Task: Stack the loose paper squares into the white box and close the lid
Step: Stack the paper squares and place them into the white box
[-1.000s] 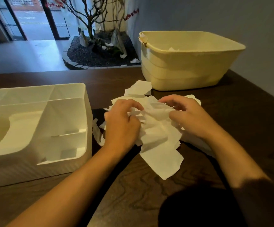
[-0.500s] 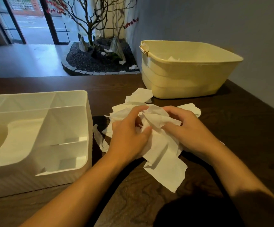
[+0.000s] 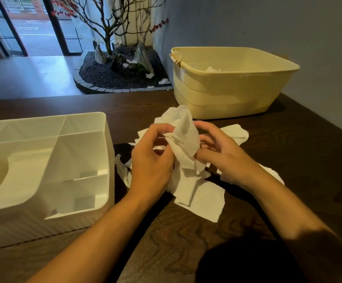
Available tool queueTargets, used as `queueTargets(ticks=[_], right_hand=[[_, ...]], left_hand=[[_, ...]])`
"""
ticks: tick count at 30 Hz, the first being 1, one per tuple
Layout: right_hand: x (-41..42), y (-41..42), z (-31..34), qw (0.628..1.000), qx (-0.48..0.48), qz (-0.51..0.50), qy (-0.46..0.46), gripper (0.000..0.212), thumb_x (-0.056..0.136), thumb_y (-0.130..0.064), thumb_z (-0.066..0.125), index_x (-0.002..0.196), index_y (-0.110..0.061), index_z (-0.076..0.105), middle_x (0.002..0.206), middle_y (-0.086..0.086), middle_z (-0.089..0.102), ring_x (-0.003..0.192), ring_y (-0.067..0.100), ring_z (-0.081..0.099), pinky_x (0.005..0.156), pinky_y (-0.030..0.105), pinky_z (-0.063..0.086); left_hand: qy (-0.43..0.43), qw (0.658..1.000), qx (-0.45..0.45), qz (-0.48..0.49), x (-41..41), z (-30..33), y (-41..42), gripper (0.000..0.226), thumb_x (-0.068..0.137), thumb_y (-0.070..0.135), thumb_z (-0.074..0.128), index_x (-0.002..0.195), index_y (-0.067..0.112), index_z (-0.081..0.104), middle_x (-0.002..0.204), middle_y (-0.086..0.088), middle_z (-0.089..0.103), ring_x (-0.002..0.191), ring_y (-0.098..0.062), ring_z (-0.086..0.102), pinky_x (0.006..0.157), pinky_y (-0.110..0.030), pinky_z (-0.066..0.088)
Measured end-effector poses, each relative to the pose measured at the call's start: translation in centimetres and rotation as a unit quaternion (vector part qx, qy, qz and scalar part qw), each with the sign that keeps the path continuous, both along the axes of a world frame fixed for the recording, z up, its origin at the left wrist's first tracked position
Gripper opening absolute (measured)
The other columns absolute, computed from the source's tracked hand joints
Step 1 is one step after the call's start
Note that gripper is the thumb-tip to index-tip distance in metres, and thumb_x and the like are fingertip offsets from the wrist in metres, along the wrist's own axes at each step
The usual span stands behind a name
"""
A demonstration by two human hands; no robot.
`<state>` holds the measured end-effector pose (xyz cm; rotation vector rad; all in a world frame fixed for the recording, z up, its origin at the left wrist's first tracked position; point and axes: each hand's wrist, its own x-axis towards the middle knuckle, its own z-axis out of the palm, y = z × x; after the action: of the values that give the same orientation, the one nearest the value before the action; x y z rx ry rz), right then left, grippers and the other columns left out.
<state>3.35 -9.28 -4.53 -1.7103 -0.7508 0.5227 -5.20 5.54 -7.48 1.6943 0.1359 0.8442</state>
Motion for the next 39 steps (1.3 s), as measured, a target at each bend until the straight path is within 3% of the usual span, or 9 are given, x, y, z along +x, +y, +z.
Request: queueTargets(ticks=[4, 8, 12, 17, 23, 26, 29, 33, 39], right_hand=[[0.0, 0.3, -0.5, 1.0, -0.012, 0.02, -0.016, 0.076, 0.086, -0.011, 0.074, 0.142, -0.046, 0.036, 0.126, -0.016, 0.062, 0.113, -0.001, 0.062, 0.087, 0.021, 0.055], [-0.1, 0.3, -0.5, 0.999, 0.011, -0.012, -0.045, 0.052, 0.087, 0.004, 0.066, 0.126, -0.029, 0.058, 0.11, -0.01, 0.073, 0.103, 0.007, 0.069, 0.085, 0.028, 0.058], [0.0, 0.2, 0.1, 0.993, 0.051, -0.083, -0.068, 0.041, 0.088, 0.007, 0.063, 0.115, -0.024, 0.064, 0.103, -0.001, 0.074, 0.098, 0.015, 0.07, 0.084, 0.037, 0.058], [0.1, 0.0, 0.8, 0.965, 0.196, -0.1, 0.143, 0.042, 0.087, 0.003, 0.06, 0.124, -0.017, 0.063, 0.116, 0.011, 0.073, 0.108, 0.028, 0.069, 0.089, 0.045, 0.056], [0.2, -0.3, 1.2, 0.892, 0.272, -0.01, 0.361, 0.048, 0.088, -0.032, 0.057, 0.131, -0.011, 0.065, 0.13, 0.015, 0.065, 0.117, 0.03, 0.064, 0.096, 0.044, 0.053], [0.2, -0.3, 1.1, 0.887, 0.291, 0.058, 0.353, 0.065, 0.071, -0.038, 0.084, 0.13, -0.017, 0.065, 0.134, 0.015, 0.063, 0.124, 0.032, 0.06, 0.1, 0.049, 0.05], [0.1, -0.5, 1.0, 0.921, 0.248, 0.042, 0.298, 0.072, 0.041, -0.036, 0.099, 0.108, -0.022, 0.077, 0.116, 0.009, 0.073, 0.109, 0.026, 0.07, 0.086, 0.04, 0.059], [-0.1, 0.0, 0.2, 0.967, 0.152, -0.079, 0.189, 0.049, 0.074, -0.013, 0.08, 0.119, -0.024, 0.063, 0.111, 0.003, 0.075, 0.107, 0.025, 0.07, 0.085, 0.041, 0.06], [0.7, 0.0, 0.2, 0.944, 0.157, -0.236, 0.167, 0.03, 0.093, -0.012, 0.066, 0.121, -0.024, 0.063, 0.107, -0.002, 0.076, 0.099, 0.017, 0.072, 0.084, 0.04, 0.059]], left_hand=[[-0.013, 0.999, -0.016, -0.034, -0.3, 0.1, -0.2, 0.024, 0.088, 0.002, 0.073, 0.107, 0.015, 0.065, 0.105, 0.005, 0.068, 0.099, -0.018, 0.065, 0.077, -0.026, 0.058], [0.003, 0.999, -0.03, -0.027, 0.0, 0.0, -0.3, 0.03, 0.096, 0.004, 0.063, 0.122, 0.017, 0.059, 0.11, 0.004, 0.065, 0.1, -0.011, 0.063, 0.078, -0.023, 0.055], [0.017, 0.997, -0.075, -0.027, 0.0, 0.1, -0.3, 0.027, 0.096, 0.035, 0.057, 0.122, 0.027, 0.056, 0.106, 0.017, 0.063, 0.101, -0.009, 0.061, 0.081, -0.032, 0.055], [0.064, 0.994, -0.008, -0.088, -0.2, 0.1, -0.7, 0.047, 0.083, 0.051, 0.064, 0.125, 0.034, 0.053, 0.11, 0.018, 0.063, 0.101, -0.007, 0.062, 0.083, -0.028, 0.057], [0.079, 0.993, -0.017, -0.088, -0.5, 0.2, -0.7, 0.039, 0.092, 0.026, 0.071, 0.126, 0.032, 0.053, 0.099, 0.02, 0.059, 0.085, -0.006, 0.06, 0.08, -0.025, 0.057], [0.06, 0.997, -0.008, -0.057, -0.4, 0.1, -0.7, 0.03, 0.092, 0.019, 0.07, 0.117, 0.031, 0.058, 0.098, 0.02, 0.06, 0.078, -0.014, 0.057, 0.073, -0.027, 0.054], [0.044, 0.998, -0.008, -0.032, -0.3, -0.1, -0.4, 0.028, 0.093, 0.011, 0.067, 0.107, 0.033, 0.059, 0.104, 0.026, 0.06, 0.082, -0.013, 0.058, 0.073, -0.02, 0.053], [0.035, 0.999, -0.003, -0.029, -0.3, -0.1, -0.4, 0.033, 0.093, 0.005, 0.065, 0.103, 0.035, 0.059, 0.105, 0.029, 0.06, 0.085, -0.01, 0.059, 0.076, -0.021, 0.054], [0.059, 0.997, -0.022, -0.044, -0.2, -0.2, -0.3, 0.042, 0.095, 0.01, 0.064, 0.123, 0.035, 0.045, 0.1, 0.023, 0.056, 0.091, -0.007, 0.06, 0.082, -0.028, 0.056]])
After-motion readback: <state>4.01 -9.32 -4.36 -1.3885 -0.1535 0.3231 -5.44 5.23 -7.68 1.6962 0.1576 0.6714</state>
